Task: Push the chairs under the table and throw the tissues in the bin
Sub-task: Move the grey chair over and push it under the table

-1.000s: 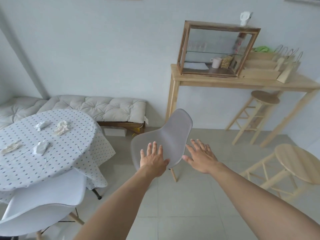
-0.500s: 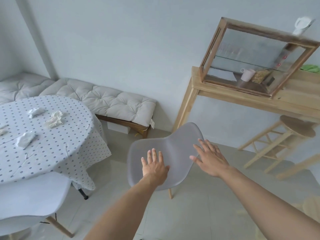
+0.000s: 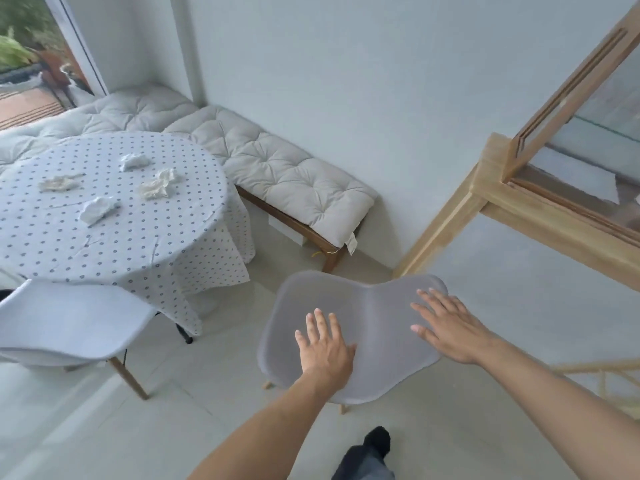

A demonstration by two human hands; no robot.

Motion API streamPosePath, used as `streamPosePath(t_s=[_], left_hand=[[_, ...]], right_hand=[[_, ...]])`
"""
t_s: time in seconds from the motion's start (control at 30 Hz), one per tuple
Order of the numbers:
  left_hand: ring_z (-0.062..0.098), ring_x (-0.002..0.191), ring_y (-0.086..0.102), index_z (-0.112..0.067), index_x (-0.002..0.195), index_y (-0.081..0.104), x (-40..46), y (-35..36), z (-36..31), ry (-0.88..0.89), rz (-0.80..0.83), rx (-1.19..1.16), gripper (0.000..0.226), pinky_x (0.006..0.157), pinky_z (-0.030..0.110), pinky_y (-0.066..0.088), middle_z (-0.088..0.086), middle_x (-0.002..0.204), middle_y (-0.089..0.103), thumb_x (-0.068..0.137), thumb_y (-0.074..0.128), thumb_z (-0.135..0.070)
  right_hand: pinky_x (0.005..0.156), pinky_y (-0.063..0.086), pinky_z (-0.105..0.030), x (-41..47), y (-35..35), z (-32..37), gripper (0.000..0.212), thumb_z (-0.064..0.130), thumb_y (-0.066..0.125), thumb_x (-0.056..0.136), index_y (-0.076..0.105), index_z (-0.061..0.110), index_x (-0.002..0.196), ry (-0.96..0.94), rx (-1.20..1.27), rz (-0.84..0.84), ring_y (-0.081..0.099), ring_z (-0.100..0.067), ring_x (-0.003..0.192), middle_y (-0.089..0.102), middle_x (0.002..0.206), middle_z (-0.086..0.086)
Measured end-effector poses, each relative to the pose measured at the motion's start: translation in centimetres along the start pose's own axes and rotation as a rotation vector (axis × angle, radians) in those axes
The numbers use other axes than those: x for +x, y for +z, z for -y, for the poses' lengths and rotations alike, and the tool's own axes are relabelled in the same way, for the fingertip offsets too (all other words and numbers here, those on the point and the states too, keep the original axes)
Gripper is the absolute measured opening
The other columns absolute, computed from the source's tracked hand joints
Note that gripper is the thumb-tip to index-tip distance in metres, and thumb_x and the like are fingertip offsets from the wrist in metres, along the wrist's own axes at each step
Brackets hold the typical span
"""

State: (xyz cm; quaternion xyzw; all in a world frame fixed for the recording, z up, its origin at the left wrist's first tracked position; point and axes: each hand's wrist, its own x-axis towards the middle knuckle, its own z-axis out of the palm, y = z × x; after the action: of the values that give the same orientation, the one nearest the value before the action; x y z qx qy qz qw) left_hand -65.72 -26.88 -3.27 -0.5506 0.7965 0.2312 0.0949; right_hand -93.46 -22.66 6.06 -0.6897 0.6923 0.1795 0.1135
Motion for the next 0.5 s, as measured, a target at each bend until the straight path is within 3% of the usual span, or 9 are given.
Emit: streamPosePath(t_s=[0.1, 0.4, 0.5], left_hand=[[0.041, 0.152, -0.017, -0.009, 0.159, -0.013, 1.4, 2.0, -3.4, -0.145, 0.018, -0.087, 0.077, 0.121, 0.063, 0.004, 0.022, 0.166, -0.020, 0.106, 0.016, -0.057], [0.049, 0.152, -0.004, -0.006, 0.160, -0.006, 3.9, 6.5, -17.8, -0.431, 0.044, -0.285, 0.082, 0.119, 0.062, 0.019, 0.024, 0.168, -0.010, 0.105, 0.022, -0.061], [0.050, 0.152, -0.001, -0.006, 0.160, -0.004, 5.0, 6.8, -22.2, -0.479, 0.065, -0.364, 0.084, 0.120, 0.061, 0.020, 0.025, 0.168, -0.008, 0.105, 0.024, -0.062]], right_hand=[[0.126, 0.001, -0.047, 4.6, 0.9, -4.7, 0.099, 0.079, -0.010, 0.085, 0.025, 0.027, 0.161, -0.132, -0.049, 0.047, -0.007, -0.020, 0.157, 0.002, 0.173, 0.000], [0.125, 0.013, -0.050, 13.7, 3.4, -12.9, 0.089, 0.072, -0.003, 0.097, 0.043, 0.020, 0.153, -0.605, -0.277, 0.198, 0.014, -0.028, 0.156, 0.026, 0.168, -0.010], [0.124, 0.010, -0.048, 15.5, 3.6, -14.6, 0.083, 0.069, 0.003, 0.101, 0.047, 0.020, 0.150, -0.716, -0.316, 0.203, 0.018, -0.027, 0.155, 0.032, 0.166, -0.010]])
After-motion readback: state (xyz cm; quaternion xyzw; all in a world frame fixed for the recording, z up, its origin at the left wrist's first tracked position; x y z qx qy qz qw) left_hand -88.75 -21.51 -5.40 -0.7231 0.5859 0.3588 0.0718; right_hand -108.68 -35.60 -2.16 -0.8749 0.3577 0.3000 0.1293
